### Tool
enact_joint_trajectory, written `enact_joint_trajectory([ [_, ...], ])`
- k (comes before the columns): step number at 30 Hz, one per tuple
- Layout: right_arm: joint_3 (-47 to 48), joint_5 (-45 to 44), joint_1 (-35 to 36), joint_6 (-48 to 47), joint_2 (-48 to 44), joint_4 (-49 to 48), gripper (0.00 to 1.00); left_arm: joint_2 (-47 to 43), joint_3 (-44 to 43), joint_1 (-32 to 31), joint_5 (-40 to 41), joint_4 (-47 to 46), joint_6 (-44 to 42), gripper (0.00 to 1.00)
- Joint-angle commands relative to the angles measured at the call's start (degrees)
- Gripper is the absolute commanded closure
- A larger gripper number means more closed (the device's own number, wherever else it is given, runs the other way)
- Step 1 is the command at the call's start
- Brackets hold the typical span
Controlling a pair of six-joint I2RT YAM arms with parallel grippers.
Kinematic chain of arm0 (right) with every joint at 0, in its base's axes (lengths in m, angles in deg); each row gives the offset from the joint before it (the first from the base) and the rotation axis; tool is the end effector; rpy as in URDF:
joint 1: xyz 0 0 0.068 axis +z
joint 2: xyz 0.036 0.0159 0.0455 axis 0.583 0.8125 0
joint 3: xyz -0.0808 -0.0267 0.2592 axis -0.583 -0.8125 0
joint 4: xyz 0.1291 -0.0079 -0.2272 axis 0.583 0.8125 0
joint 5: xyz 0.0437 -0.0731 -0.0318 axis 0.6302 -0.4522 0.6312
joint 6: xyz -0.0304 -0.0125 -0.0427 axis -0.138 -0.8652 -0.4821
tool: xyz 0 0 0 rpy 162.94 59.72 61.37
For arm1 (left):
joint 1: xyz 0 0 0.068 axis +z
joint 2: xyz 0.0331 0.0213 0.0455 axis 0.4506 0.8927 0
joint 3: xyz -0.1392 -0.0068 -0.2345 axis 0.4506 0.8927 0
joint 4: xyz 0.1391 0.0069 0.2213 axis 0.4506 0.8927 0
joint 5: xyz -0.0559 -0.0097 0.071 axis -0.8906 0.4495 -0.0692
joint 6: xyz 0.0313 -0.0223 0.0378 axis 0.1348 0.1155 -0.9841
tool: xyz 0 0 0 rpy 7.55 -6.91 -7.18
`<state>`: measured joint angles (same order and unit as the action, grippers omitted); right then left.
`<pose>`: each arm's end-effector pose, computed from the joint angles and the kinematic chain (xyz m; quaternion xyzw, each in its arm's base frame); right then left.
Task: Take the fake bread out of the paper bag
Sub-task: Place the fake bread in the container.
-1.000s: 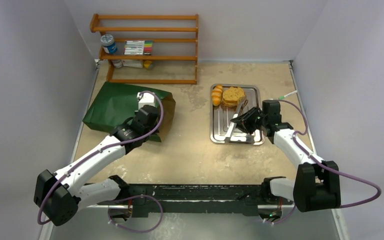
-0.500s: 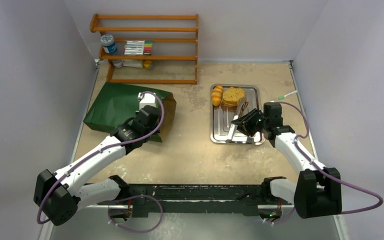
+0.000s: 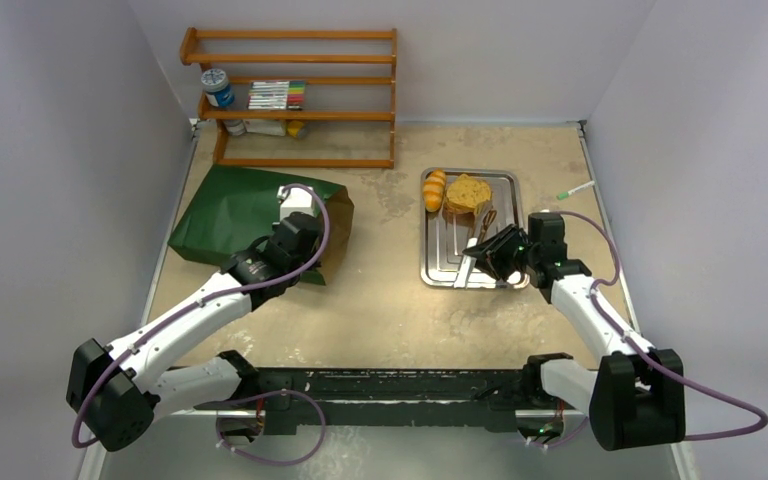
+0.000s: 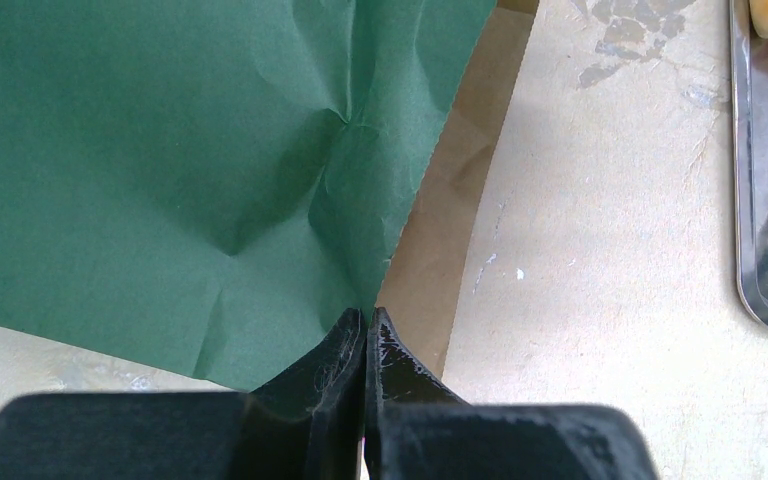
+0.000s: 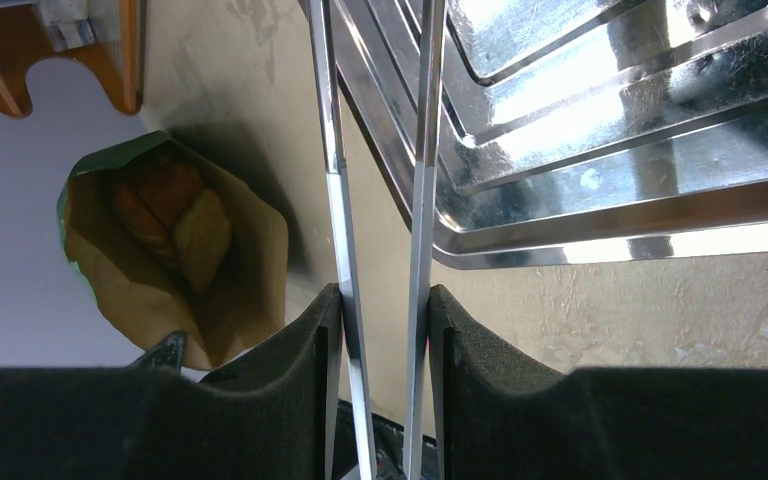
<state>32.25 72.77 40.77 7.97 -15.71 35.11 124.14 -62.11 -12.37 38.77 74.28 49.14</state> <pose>0.2261 0.0332 0.2127 0.3472 0.8165 0.3749 0.2689 0.1846 -0.1276 0.2716 -0.0268 0.8904 -0.0287 0.4534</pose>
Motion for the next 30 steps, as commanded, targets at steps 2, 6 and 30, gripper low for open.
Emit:
enact_joint_trajectory([
  [2, -0.22, 1.50, -0.29, 0.29, -2.87, -0.46, 0.65, -1.78, -0.79, -0.57, 0.72, -2.44, 0.95, 1.00],
  [6, 0.75, 1.81, -0.27, -0.48, -2.13, 0.21, 0.65, -1.78, -0.90, -0.89, 0.88, -2.39, 1.06, 1.00],
  [30, 0.69, 2.77, -0.27, 0.19, -3.71, 1.25, 0.63, -0.48, -1.92, -1.10, 1.06, -3.18, 0.87, 1.00],
])
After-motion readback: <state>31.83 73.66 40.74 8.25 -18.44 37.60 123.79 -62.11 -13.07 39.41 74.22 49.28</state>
